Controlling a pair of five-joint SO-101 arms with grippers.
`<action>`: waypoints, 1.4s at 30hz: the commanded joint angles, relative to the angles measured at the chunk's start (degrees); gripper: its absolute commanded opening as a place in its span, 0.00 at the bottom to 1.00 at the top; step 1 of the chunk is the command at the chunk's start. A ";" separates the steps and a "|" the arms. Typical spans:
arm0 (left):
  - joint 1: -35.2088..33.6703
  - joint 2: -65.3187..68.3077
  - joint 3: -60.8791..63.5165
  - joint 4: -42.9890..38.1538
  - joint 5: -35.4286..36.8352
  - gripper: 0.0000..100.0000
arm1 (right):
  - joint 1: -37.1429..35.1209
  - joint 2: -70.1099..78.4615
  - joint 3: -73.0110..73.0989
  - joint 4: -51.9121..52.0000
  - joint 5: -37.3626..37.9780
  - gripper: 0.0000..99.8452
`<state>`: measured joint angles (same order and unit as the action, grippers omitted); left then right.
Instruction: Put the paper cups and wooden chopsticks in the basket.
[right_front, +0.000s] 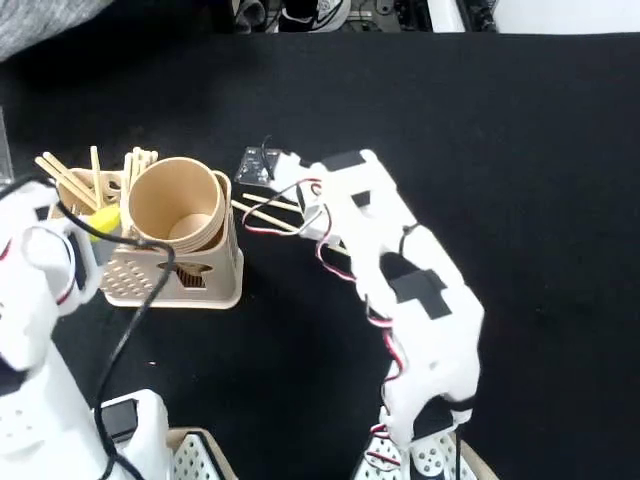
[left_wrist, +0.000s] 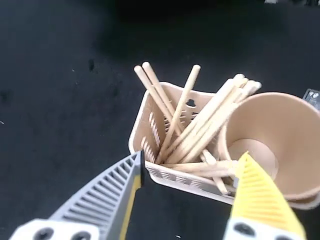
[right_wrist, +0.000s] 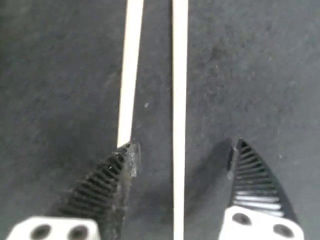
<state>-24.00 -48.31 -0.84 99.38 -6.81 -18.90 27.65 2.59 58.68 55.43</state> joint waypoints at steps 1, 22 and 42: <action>-1.71 -0.09 0.22 -1.58 -0.09 0.30 | -0.97 5.14 -7.60 0.62 0.35 0.29; -1.27 -0.79 4.70 -4.22 -0.09 0.30 | 1.76 8.84 -21.67 11.34 -1.93 0.01; -2.59 -33.23 14.02 -6.07 2.02 0.30 | 1.49 -44.53 -0.40 14.59 -19.43 0.01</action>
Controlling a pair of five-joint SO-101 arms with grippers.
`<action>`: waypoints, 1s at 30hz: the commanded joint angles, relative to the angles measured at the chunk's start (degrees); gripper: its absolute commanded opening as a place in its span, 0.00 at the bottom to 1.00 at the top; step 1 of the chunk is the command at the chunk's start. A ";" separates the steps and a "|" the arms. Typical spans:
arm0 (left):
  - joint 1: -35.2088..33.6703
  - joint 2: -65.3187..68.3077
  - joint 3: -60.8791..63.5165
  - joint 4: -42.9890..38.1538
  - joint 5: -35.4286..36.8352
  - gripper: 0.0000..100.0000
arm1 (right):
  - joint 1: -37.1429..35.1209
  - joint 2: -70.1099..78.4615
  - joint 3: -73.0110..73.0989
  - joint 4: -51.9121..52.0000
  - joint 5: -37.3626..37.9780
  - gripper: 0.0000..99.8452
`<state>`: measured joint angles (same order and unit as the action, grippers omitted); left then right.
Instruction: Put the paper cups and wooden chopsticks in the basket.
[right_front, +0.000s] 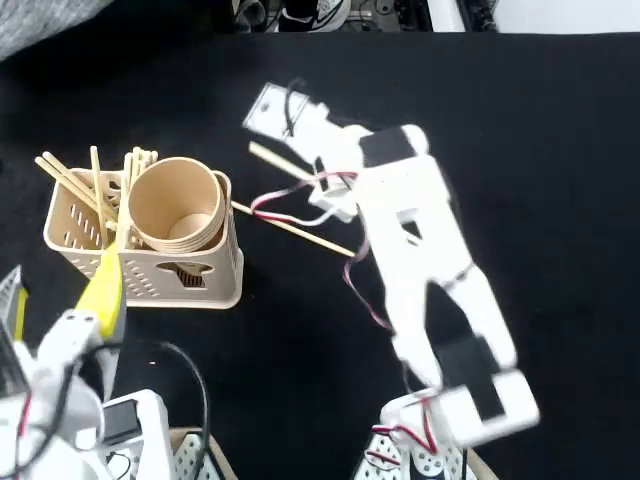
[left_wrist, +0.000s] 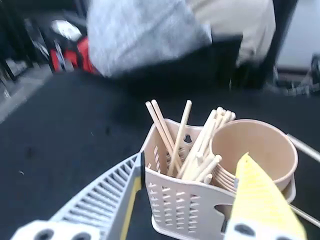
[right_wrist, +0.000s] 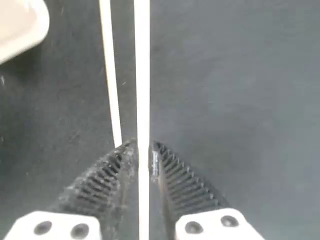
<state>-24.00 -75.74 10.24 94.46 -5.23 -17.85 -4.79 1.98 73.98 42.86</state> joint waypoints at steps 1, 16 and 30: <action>-3.65 -8.35 4.44 -1.14 0.44 0.30 | 0.44 -15.69 0.31 -1.85 -10.55 0.01; -25.36 -25.85 44.79 -17.32 0.00 0.30 | -20.22 -40.22 1.45 -20.92 -36.84 0.01; -37.76 -25.76 73.71 -28.84 -5.80 0.30 | -26.29 -29.32 18.86 -62.95 -35.25 0.01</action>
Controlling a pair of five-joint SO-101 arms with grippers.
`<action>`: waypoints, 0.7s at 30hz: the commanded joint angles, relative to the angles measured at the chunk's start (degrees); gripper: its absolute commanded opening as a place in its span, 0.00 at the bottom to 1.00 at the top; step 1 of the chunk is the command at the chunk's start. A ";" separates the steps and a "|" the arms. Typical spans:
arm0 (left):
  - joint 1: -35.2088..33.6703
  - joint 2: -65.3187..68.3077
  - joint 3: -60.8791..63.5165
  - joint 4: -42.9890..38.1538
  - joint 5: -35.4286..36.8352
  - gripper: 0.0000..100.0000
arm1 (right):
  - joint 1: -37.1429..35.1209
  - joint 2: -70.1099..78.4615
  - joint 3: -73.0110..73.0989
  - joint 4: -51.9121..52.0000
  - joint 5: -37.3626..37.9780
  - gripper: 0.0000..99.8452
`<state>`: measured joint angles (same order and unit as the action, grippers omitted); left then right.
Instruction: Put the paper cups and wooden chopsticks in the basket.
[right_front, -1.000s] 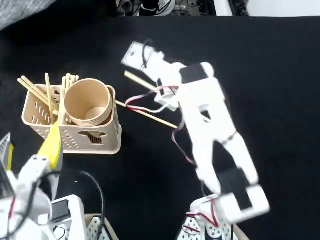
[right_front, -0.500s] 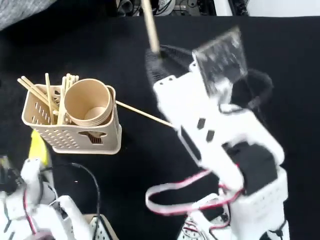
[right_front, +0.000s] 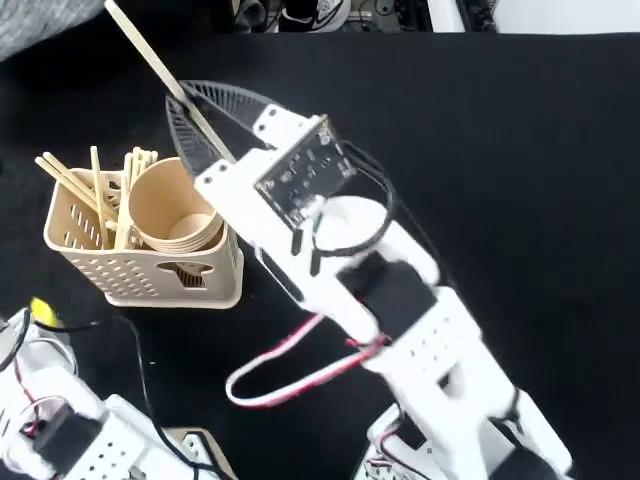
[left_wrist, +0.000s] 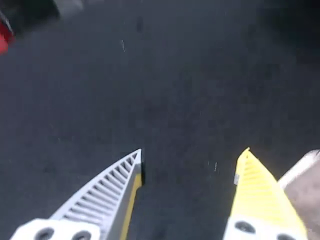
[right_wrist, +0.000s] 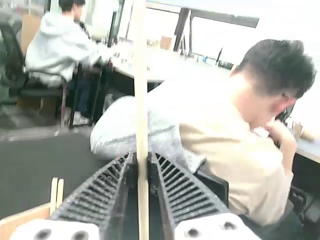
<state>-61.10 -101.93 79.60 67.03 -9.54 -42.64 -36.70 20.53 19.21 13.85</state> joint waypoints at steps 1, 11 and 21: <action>-0.66 0.44 5.23 -1.41 -1.49 0.30 | -2.02 4.00 0.75 -12.48 -10.02 0.01; -0.75 0.44 8.84 -0.97 -2.99 0.30 | -4.66 21.32 6.29 -40.79 -21.36 0.01; -0.66 0.44 9.63 -0.97 -2.99 0.30 | -2.99 43.03 11.47 -61.54 -20.66 0.01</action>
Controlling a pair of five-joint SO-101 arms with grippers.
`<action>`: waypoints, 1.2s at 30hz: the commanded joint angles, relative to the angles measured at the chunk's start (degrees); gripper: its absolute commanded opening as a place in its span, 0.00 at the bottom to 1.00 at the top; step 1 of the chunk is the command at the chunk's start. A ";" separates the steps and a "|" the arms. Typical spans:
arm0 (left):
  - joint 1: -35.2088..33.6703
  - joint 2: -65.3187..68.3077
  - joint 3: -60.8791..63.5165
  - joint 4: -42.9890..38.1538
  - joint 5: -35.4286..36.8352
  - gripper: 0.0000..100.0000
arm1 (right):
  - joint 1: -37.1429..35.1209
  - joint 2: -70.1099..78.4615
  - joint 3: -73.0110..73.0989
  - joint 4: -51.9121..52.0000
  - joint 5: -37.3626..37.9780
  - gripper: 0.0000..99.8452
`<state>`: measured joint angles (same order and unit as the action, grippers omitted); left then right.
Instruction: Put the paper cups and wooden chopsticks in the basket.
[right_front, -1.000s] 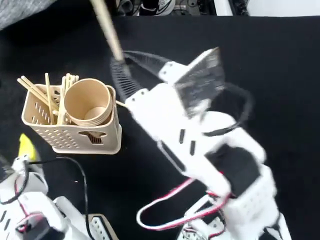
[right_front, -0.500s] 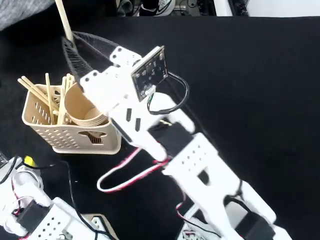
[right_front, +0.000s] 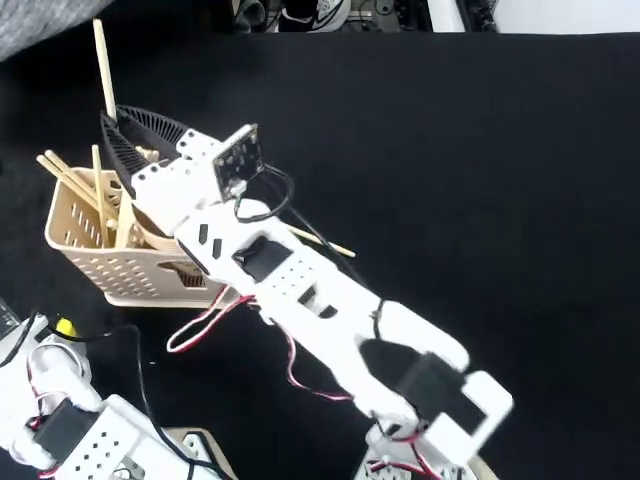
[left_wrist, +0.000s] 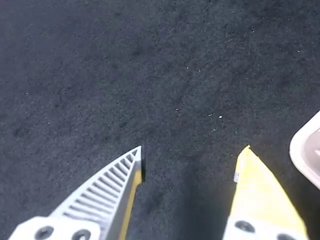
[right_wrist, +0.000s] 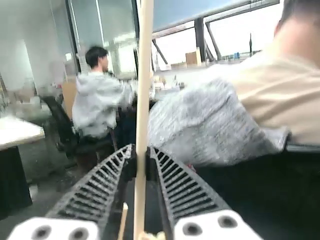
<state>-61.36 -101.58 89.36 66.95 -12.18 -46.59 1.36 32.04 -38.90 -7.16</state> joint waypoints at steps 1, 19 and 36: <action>-0.40 0.09 -0.13 -0.88 -0.35 0.30 | 0.79 6.55 -0.04 -4.04 1.85 0.01; -0.31 0.09 0.48 -1.14 -0.35 0.30 | -7.65 -8.92 6.20 10.46 10.55 0.27; -0.31 0.09 0.48 -0.88 -0.35 0.30 | 15.03 -54.37 -7.60 83.08 5.54 0.23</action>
<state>-61.36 -101.58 90.07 66.77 -12.18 -37.27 -49.63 28.62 26.33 -1.27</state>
